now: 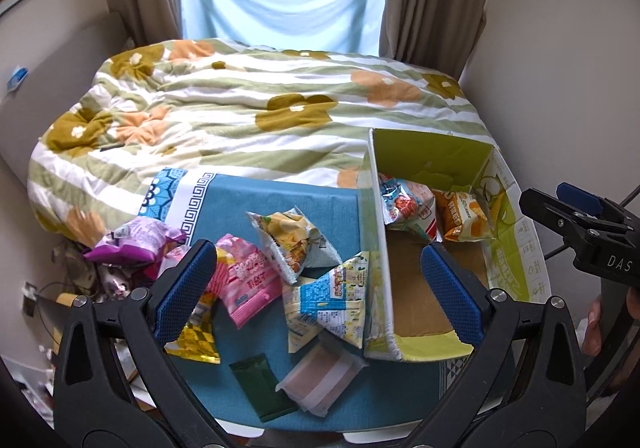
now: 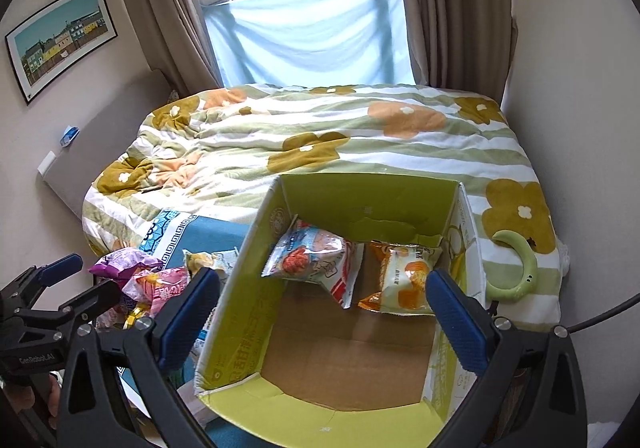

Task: Organize snacks
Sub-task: 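Withdraw both tools from the box toward the snack pile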

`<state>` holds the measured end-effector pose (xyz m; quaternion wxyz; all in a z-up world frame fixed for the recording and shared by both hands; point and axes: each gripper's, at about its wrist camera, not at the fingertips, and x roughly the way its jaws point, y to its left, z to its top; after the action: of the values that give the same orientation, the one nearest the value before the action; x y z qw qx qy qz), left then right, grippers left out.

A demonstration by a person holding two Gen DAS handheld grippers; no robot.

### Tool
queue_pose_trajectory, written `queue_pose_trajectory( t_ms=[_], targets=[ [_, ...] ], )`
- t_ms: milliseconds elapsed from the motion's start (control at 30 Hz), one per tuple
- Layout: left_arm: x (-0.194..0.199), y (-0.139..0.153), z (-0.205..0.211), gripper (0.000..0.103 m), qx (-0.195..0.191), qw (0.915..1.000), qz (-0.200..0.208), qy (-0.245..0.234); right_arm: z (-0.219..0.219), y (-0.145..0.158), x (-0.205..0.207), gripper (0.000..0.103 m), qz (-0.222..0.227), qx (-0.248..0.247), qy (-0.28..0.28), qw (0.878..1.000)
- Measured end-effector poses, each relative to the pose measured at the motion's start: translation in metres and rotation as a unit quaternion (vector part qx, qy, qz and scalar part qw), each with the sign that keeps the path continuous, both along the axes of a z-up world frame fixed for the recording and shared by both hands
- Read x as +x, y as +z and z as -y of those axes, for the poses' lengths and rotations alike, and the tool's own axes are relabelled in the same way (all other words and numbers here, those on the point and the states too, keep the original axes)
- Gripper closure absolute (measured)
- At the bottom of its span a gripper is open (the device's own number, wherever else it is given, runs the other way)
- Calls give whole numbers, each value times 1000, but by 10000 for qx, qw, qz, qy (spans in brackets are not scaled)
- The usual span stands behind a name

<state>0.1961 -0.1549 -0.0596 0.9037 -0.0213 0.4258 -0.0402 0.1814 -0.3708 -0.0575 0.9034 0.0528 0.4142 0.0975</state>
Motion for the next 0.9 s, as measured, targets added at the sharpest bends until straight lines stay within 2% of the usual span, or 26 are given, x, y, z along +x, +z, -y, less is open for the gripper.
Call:
queue_pose_trajectory(
  t_ms=[200, 500, 733, 900],
  targets=[
    [-13, 6, -58, 2, 39, 9999, 63, -110, -54, 12, -23, 1, 217, 23, 15, 9998],
    [-15, 2, -168, 2, 16, 9999, -63, -150, -145, 5, -42, 1, 175, 183, -206, 9995],
    [15, -10, -233, 2, 45, 9995, -262, -180, -204, -11, -47, 1, 74, 144, -261, 9995],
    [53, -30, -256, 2, -17, 9981, -596, -166, -236, -28, -35, 1, -110, -26, -53, 9999]
  ],
)
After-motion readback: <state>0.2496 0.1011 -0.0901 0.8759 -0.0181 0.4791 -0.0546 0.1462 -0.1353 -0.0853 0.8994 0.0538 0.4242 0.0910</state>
